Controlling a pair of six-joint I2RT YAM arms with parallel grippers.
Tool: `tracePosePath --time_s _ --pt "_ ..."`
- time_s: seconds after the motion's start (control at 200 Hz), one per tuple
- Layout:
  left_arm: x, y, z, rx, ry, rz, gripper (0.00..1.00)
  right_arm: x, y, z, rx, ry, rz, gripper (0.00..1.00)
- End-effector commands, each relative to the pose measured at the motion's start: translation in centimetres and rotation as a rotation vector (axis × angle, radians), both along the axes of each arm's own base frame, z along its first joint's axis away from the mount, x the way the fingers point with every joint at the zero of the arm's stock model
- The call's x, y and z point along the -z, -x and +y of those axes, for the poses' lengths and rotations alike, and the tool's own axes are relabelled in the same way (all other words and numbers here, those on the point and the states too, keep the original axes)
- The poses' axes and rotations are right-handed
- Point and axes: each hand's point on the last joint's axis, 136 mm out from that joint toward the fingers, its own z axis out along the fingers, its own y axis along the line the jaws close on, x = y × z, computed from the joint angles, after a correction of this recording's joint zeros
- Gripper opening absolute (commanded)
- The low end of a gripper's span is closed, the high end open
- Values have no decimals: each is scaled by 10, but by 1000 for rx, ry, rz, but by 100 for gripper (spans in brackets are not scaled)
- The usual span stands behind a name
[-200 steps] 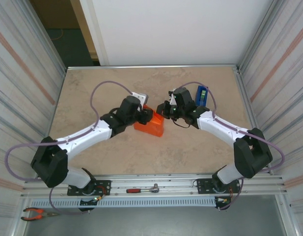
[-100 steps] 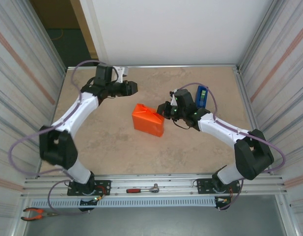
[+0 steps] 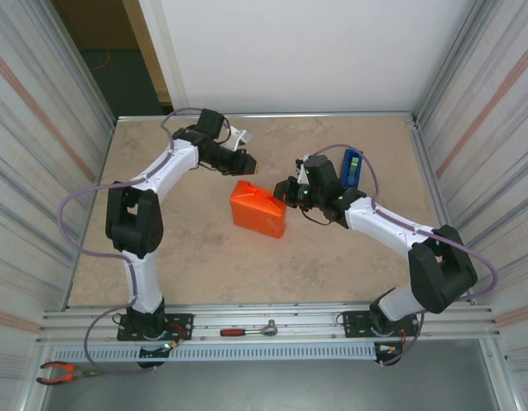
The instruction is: Wrap the gift box in paper
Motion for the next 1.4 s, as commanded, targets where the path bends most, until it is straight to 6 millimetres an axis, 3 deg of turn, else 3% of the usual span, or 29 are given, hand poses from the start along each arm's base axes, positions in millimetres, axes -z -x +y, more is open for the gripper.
tracePosePath --time_s 0.0,0.576,1.152,1.398 --pt "-10 21 1 93 6 13 18 63 30 -20 7 153 197 0" --pt "-28 56 4 178 49 25 12 64 30 -24 9 164 203 0" --pt "-26 89 10 194 50 35 10 66 28 -22 12 160 209 0" --pt "-19 101 11 163 -17 -12 10 50 17 -11 3 138 185 0"
